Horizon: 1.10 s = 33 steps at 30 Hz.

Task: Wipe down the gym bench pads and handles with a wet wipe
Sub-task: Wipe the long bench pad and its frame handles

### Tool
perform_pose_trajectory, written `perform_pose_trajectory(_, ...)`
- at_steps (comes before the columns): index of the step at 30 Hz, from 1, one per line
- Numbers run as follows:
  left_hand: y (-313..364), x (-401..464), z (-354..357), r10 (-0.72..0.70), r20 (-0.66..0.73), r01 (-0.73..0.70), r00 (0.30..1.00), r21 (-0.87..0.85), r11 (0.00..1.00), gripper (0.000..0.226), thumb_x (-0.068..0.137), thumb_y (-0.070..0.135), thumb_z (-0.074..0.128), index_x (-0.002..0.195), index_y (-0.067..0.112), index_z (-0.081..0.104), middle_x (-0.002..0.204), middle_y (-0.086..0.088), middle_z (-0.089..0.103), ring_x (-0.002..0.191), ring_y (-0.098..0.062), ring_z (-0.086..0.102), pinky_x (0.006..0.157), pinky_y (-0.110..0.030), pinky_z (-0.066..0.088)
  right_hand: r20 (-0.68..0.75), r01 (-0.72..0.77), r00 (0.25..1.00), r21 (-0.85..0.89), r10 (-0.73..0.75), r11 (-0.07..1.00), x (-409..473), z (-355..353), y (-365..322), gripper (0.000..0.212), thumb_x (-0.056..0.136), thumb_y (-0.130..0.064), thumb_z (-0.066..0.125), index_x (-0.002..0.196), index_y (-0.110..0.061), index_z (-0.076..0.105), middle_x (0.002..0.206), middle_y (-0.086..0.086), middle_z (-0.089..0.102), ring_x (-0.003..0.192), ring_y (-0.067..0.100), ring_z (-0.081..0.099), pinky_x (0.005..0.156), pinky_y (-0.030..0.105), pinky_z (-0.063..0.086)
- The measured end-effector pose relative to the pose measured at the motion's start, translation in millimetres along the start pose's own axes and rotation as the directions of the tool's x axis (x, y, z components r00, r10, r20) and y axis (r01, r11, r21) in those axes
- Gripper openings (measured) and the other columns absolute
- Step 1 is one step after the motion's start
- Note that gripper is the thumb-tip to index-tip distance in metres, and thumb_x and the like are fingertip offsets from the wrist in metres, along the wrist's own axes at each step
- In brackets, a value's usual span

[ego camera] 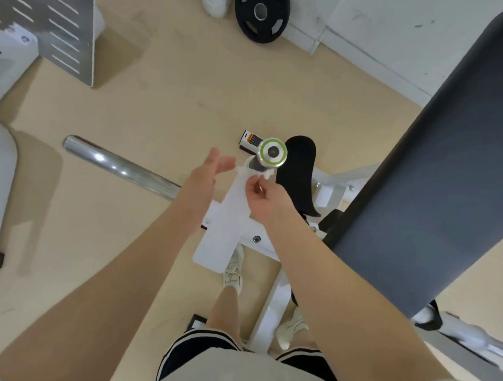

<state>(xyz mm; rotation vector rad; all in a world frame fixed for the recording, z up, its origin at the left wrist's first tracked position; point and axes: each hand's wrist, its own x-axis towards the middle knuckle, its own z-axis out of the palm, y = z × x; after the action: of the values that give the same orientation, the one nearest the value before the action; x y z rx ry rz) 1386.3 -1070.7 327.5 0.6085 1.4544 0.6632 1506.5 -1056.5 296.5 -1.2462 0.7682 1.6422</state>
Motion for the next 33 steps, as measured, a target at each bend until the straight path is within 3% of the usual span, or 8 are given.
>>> perform_pose_trajectory(6, 11, -22, 2, 0.138, -0.150, -0.136, 0.979, 0.021, 0.990, 0.026, 0.097, 0.028, 0.036, 0.092, 0.027, 0.061, 0.105, 0.010, 0.059, 0.107, -0.009, 0.052, 0.096, -0.025, 0.037, 0.224, 0.090, 0.969, 0.063, -0.101, 0.994, -56, 0, -7, 0.019, 0.097, 0.001, 0.038, 0.087, 0.000, 0.054, 0.073, 0.011, 0.059, 0.059, 0.013, 0.053, 0.051, 0.016, 0.048)
perform_pose_trajectory(8, 26, -31, 10, 0.311, -0.206, -0.284, 0.928, 0.151, 0.947, 0.020, 0.095, 0.021, 0.042, 0.095, 0.027, 0.061, 0.091, 0.007, 0.057, 0.075, -0.002, 0.051, 0.073, -0.012, 0.040, 0.366, 0.166, 0.917, 0.001, -0.155, 0.986, -86, -1, -23, 0.022, 0.097, -0.003, 0.038, 0.088, 0.001, 0.058, 0.070, 0.010, 0.066, 0.058, 0.012, 0.063, 0.053, 0.016, 0.052)
perform_pose_trajectory(10, 52, -50, 29, 0.505, -0.185, -0.452, 0.843, 0.265, 0.852, 0.021, 0.094, 0.011, 0.043, 0.102, 0.018, 0.062, 0.087, -0.012, 0.055, 0.057, -0.004, 0.046, 0.056, -0.007, 0.034, 0.480, 0.292, 0.854, -0.120, -0.201, 0.949, -123, -7, -48, 0.023, 0.097, -0.004, 0.037, 0.090, -0.002, 0.059, 0.074, 0.007, 0.069, 0.063, 0.011, 0.067, 0.059, 0.017, 0.054)
perform_pose_trajectory(13, 89, -84, 70, 0.653, -0.013, -0.640, 0.757, 0.186, 0.746, 0.022, 0.094, 0.004, 0.041, 0.093, 0.014, 0.060, 0.083, -0.004, 0.062, 0.062, 0.003, 0.052, 0.055, -0.008, 0.039, 0.542, 0.492, 0.795, -0.315, -0.271, 0.812, -170, -26, -80, 0.017, 0.094, -0.002, 0.042, 0.087, -0.006, 0.057, 0.078, 0.003, 0.069, 0.070, 0.012, 0.067, 0.067, 0.020, 0.056)
perform_pose_trajectory(19, 90, -107, 163, 0.314, 0.524, -0.521, 0.792, 0.312, 0.794, 0.015, 0.084, 0.038, 0.062, 0.092, 0.026, 0.060, 0.089, 0.011, 0.065, 0.081, -0.005, 0.060, 0.076, -0.022, 0.045, 0.546, 0.690, 0.703, -0.365, -0.456, 0.626, -219, -87, -129, 0.018, 0.095, -0.004, 0.043, 0.090, -0.010, 0.059, 0.085, 0.003, 0.068, 0.078, 0.013, 0.065, 0.077, 0.024, 0.053)
perform_pose_trajectory(23, 76, -116, 218, 0.184, 0.637, -0.532, 0.748, 0.411, 0.740, 0.017, 0.082, 0.030, 0.067, 0.095, 0.020, 0.062, 0.093, 0.000, 0.068, 0.082, -0.013, 0.063, 0.078, -0.028, 0.049, 0.455, 0.713, 0.692, -0.309, -0.561, 0.629, -231, -140, -157, 0.018, 0.096, -0.005, 0.042, 0.091, -0.011, 0.058, 0.089, 0.005, 0.069, 0.082, 0.016, 0.066, 0.078, 0.028, 0.053)
perform_pose_trajectory(28, 57, -141, 303, 0.133, 0.711, -0.590, 0.690, 0.447, 0.672, 0.009, 0.086, 0.023, 0.062, 0.078, 0.021, 0.059, 0.072, 0.008, 0.061, 0.060, -0.002, 0.054, 0.058, -0.010, 0.044, 0.277, 0.842, 0.537, -0.240, -0.797, 0.484, -241, -213, -192, 0.016, 0.095, -0.006, 0.046, 0.085, -0.015, 0.054, 0.091, 0.004, 0.067, 0.085, 0.018, 0.066, 0.074, 0.029, 0.056)
perform_pose_trajectory(33, 22, -159, 392, -0.172, 0.638, -0.202, 0.750, 0.469, 0.860, 0.011, 0.091, 0.012, 0.053, 0.095, 0.007, 0.061, 0.091, -0.011, 0.066, 0.076, -0.019, 0.061, 0.072, -0.027, 0.054, 0.341, 0.837, 0.209, -0.547, -0.917, -0.013, -245, -290, -237, 0.023, 0.087, 0.002, 0.055, 0.081, -0.019, 0.060, 0.106, -0.006, 0.060, 0.092, 0.007, 0.059, 0.078, 0.013, 0.048)
